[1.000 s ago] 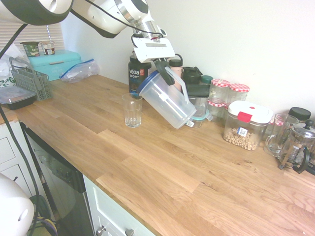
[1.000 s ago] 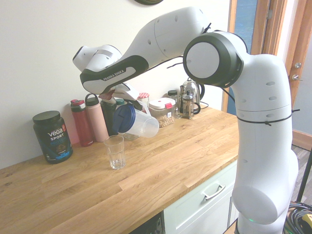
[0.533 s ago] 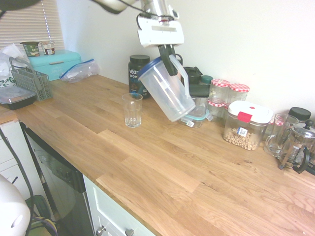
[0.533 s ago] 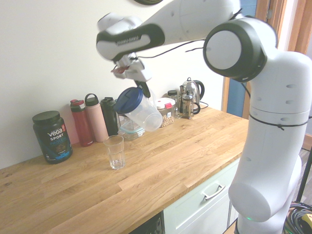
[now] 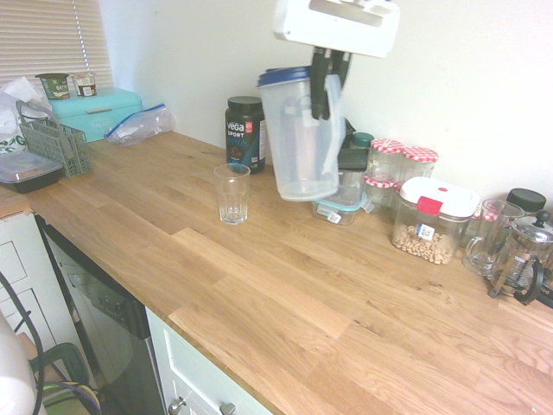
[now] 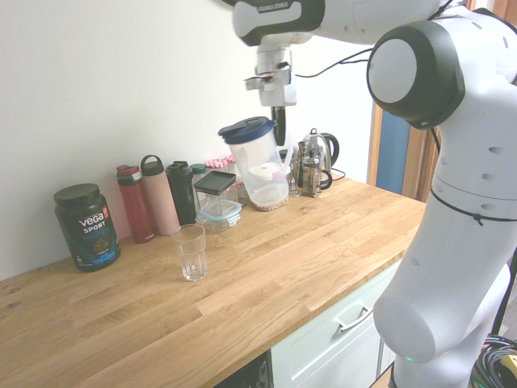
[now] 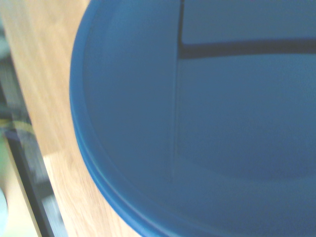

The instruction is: Pour me some water

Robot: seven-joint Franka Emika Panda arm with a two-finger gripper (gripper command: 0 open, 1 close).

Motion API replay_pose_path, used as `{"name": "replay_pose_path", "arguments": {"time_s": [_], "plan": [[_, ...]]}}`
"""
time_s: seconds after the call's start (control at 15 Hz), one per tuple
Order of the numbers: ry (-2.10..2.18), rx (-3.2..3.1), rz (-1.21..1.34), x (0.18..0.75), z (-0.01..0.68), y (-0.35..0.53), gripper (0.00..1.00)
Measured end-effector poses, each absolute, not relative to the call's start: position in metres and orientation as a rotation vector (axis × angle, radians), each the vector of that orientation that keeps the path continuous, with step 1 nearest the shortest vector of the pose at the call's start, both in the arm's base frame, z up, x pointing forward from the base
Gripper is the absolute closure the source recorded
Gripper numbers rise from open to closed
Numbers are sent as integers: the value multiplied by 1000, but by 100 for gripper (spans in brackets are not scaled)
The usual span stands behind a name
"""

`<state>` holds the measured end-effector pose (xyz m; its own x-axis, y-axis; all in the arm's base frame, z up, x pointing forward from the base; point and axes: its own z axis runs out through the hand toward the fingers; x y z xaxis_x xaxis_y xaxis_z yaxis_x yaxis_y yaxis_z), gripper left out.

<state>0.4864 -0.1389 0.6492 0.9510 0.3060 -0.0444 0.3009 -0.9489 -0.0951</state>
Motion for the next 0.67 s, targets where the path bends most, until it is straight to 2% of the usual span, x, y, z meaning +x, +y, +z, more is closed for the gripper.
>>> {"name": "replay_pose_path", "arguments": {"time_s": [0.4,0.67], "plan": [[44,-2941,-54,444,632,-263,100],[375,-2903,-125,421,586,-284,100]]}}
